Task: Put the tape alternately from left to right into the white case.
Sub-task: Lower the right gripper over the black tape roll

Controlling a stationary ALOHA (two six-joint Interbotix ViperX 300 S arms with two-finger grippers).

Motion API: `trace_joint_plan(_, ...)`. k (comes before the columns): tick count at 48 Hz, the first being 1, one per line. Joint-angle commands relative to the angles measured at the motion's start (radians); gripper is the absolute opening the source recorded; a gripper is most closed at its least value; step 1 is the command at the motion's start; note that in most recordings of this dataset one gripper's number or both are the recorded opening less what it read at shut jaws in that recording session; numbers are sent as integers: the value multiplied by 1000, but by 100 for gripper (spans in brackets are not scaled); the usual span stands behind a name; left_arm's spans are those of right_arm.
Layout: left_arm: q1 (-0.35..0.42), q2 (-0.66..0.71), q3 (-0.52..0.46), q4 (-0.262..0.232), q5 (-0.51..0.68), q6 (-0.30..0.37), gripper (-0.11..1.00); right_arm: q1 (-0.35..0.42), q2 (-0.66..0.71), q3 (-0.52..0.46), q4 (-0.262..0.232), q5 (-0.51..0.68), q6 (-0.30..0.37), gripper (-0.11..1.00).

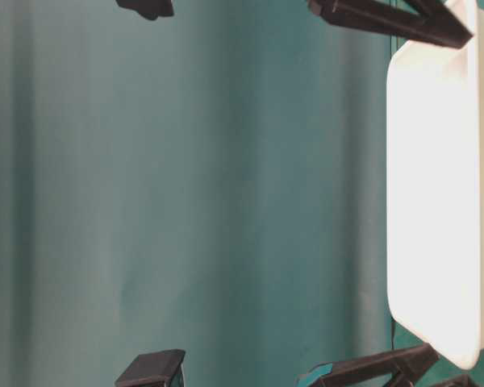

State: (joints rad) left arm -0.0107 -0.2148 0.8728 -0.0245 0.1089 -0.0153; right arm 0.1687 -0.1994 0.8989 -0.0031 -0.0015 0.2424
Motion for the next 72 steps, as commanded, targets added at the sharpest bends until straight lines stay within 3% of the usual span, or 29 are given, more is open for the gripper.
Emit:
trace_joint_plan(1,-2,-9,-17,-3,-3,0,93,20,2,-17,0,-9,8,85)
trace_joint_plan(25,-2,-11,-17,-3,-2,0,93,55,58,-43,0,-9,21,85)
trace_joint_plan(72,-2,-8,-12,-3,-2,2,93,60,302,-170,0,49,172,84)
